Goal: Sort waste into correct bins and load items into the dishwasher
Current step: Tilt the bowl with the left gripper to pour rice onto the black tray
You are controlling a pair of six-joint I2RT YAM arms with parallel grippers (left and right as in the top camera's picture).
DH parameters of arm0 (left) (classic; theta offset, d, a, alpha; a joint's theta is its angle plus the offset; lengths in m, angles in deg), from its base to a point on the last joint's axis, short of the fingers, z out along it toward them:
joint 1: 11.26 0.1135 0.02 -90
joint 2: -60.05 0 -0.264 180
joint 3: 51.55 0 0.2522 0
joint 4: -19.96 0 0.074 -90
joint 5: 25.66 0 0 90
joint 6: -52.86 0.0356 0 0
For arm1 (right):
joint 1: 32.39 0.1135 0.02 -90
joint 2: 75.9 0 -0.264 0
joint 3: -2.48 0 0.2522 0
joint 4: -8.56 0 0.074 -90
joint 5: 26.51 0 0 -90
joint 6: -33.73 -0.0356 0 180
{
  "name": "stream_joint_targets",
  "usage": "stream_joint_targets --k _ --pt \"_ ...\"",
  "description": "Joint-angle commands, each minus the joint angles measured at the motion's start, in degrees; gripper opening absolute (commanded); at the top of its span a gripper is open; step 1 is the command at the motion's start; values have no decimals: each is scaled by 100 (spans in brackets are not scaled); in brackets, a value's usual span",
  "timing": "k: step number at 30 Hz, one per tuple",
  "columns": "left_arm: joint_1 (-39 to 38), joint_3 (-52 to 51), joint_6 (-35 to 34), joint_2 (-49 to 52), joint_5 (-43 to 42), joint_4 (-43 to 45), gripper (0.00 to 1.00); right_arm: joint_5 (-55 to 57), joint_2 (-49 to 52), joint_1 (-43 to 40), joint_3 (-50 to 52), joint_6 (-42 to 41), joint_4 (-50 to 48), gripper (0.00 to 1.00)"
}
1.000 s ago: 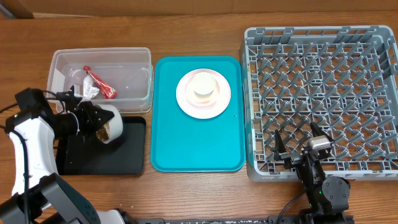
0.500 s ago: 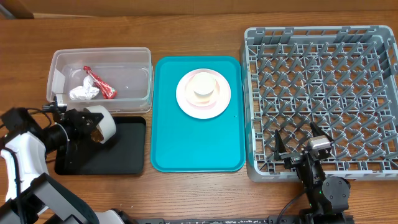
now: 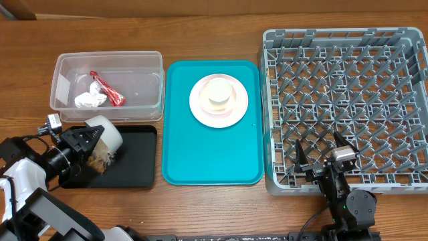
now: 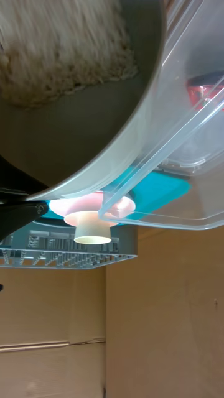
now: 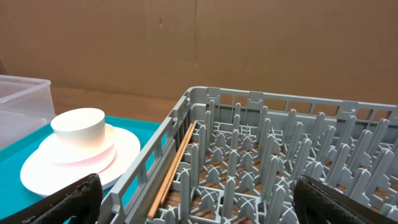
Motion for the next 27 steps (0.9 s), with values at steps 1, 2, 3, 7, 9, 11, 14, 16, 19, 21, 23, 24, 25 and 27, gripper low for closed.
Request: stream_joint_targets --k 1,2,3,7,9,11,14,16,19,21,23,24,25,27 --pt "15 -57 140 -146 -299 -15 4 55 -68 31 61 0 -39 100" --pt "13 -57 140 -146 -302 -17 4 55 -68 31 61 0 -39 100" --pt "13 -57 140 -146 -310 -20 4 55 -68 31 61 0 -39 100" --pt "-17 -61 411 -146 -643 -127 4 55 -68 31 61 0 -39 100" --pt "-20 -61 704 -146 -874 -249 4 55 -68 31 61 0 -39 100" --pt "-17 -61 846 -146 -1008 -328 4 55 -68 31 61 0 -39 100" --pt "-17 -61 846 -146 -1049 -426 4 55 -68 31 61 0 -39 100" --pt "-20 -61 841 -146 -1051 -503 4 55 -68 31 61 0 -39 100" --pt "-20 -61 844 -146 -1069 -621 4 55 -68 31 61 0 -39 100" --pt "-20 -61 844 -146 -1193 -678 4 55 -68 31 61 0 -39 100" --pt "-17 -61 846 -146 -1215 -824 4 55 -68 31 61 0 -39 100" --pt "-17 -61 848 -146 -1237 -872 4 55 -68 31 61 0 -39 100" --pt "-17 -61 866 -146 -1283 -914 4 55 -68 31 61 0 -39 100" --pt "-17 -61 911 -146 -1314 -962 4 55 -68 31 61 0 -39 100"
